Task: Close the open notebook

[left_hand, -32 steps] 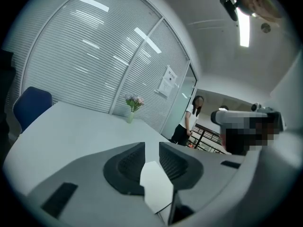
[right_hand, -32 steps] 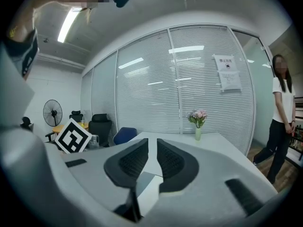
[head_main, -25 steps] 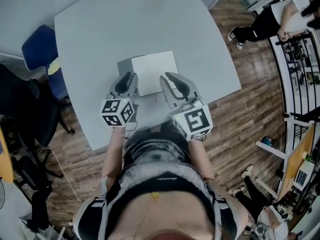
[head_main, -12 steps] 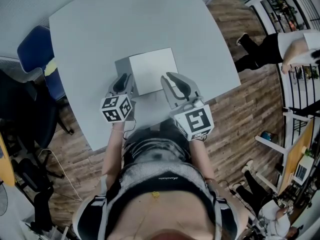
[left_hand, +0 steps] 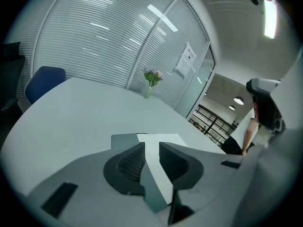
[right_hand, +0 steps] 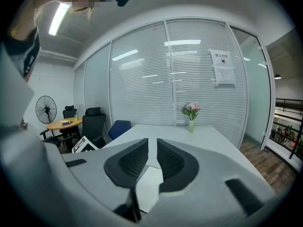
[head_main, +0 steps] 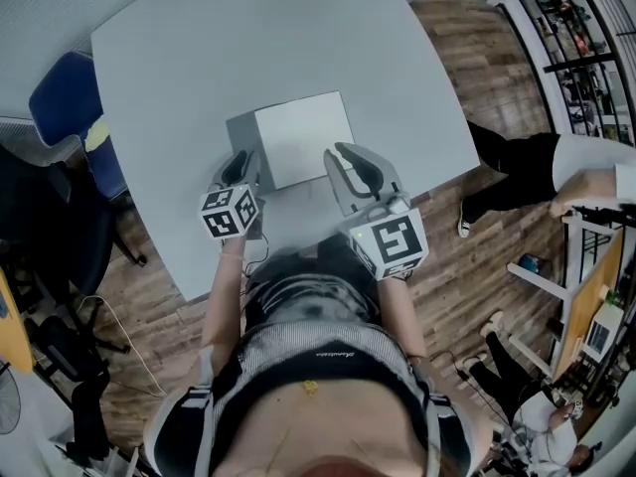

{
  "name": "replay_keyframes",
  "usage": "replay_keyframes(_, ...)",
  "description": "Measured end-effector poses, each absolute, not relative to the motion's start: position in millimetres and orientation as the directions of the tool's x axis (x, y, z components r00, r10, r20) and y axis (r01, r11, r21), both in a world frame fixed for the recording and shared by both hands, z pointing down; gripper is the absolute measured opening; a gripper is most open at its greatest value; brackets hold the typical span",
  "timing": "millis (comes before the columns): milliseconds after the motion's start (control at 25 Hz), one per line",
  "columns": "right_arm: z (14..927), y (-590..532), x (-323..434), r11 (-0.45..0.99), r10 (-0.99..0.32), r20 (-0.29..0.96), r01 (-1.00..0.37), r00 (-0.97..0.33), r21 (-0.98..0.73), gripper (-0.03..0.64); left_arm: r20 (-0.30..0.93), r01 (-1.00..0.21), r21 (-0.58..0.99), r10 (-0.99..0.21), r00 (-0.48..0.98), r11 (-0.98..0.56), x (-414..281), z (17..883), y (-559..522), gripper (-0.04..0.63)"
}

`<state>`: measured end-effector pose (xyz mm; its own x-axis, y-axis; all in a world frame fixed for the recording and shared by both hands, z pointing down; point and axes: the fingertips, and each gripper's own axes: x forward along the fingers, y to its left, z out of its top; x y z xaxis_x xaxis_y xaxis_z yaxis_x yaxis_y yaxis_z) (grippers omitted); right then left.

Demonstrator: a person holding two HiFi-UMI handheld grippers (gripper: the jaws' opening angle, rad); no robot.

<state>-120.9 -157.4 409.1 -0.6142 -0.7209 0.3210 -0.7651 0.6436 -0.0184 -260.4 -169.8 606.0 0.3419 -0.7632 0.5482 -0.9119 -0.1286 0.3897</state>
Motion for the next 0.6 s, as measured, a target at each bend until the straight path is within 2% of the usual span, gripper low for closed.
replay_keyframes(600, 418.5, -163.5, -112.0, 0.634, -0.715, 0.347, -0.772, -0.606, -0.04, 0.058, 0.682, -0.931, 0.362, -0.669, 0.295, -0.041, -281.8, 658.8, -160.0, 0.083)
